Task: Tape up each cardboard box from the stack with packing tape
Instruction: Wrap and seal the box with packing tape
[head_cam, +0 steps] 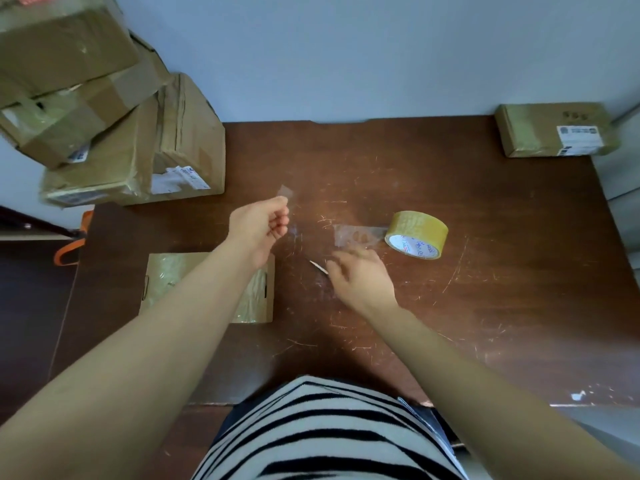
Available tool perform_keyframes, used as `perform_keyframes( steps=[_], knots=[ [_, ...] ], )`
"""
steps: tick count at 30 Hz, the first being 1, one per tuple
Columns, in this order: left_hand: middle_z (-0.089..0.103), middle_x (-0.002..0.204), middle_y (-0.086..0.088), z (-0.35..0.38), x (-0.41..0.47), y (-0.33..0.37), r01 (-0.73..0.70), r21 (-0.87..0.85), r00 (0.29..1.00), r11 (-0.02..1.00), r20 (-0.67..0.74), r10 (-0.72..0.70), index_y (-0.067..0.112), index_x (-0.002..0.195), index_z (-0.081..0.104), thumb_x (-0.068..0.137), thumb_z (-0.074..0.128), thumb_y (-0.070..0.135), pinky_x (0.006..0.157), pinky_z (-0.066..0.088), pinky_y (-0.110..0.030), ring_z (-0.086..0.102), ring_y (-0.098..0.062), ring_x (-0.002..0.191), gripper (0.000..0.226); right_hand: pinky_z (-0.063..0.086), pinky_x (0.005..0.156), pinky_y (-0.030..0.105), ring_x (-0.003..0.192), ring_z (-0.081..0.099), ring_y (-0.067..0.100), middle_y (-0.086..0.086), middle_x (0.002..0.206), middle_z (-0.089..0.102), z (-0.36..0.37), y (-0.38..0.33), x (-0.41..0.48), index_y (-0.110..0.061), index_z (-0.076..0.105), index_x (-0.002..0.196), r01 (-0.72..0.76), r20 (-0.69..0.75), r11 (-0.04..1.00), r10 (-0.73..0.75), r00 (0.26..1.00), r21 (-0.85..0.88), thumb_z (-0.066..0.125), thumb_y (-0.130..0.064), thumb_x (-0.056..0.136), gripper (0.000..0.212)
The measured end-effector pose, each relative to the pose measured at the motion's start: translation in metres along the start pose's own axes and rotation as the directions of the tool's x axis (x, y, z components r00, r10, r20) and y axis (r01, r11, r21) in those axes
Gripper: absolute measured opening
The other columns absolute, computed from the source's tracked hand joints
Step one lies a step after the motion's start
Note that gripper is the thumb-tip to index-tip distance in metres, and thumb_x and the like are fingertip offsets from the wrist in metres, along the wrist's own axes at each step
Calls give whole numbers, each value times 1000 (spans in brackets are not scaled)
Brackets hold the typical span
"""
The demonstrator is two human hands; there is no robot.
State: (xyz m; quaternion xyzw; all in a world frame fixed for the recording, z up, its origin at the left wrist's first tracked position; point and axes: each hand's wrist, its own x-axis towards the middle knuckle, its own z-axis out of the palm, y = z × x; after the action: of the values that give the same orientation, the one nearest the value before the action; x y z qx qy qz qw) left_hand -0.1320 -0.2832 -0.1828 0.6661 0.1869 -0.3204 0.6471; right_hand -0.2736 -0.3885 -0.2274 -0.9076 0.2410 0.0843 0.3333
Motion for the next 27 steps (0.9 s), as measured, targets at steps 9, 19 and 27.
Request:
perform_keyframes(
  steps=[9, 19, 27],
  knots=[
    [49, 63, -1, -22, -37, 18, 191, -38, 936, 981, 307, -170, 8, 66, 60, 84, 53, 9, 38, 27, -14, 40, -8, 54, 20, 43, 105, 40, 114, 57, 31, 22, 117, 62, -41, -43, 31, 0, 60, 117, -157, 313, 486, -259, 914, 860, 42, 0, 55, 65],
    [63, 64, 1, -85, -53, -22, -71, -45, 990, 996, -123, 65, 13, 75, 62, 88, 66, 15, 42, 26, -16, 58, -5, 54, 14, 55, 52, 20, 53, 64, 10, 11, 76, 65, -1, -64, 10, -1, 67, 99, -279, 428, 543, -169, 888, 792, 62, 0, 88, 12],
    [67, 59, 1, -153, -71, -68, -184, -14, 905, 983, -394, 163, 9, 74, 68, 81, 73, 11, 37, 26, -15, 60, -4, 49, 10, 21, 31, 13, 29, 33, 4, 9, 59, 61, 43, -105, -12, 4, 62, 79, -288, 485, 736, -63, 872, 613, 66, -2, 86, 10]
  ],
)
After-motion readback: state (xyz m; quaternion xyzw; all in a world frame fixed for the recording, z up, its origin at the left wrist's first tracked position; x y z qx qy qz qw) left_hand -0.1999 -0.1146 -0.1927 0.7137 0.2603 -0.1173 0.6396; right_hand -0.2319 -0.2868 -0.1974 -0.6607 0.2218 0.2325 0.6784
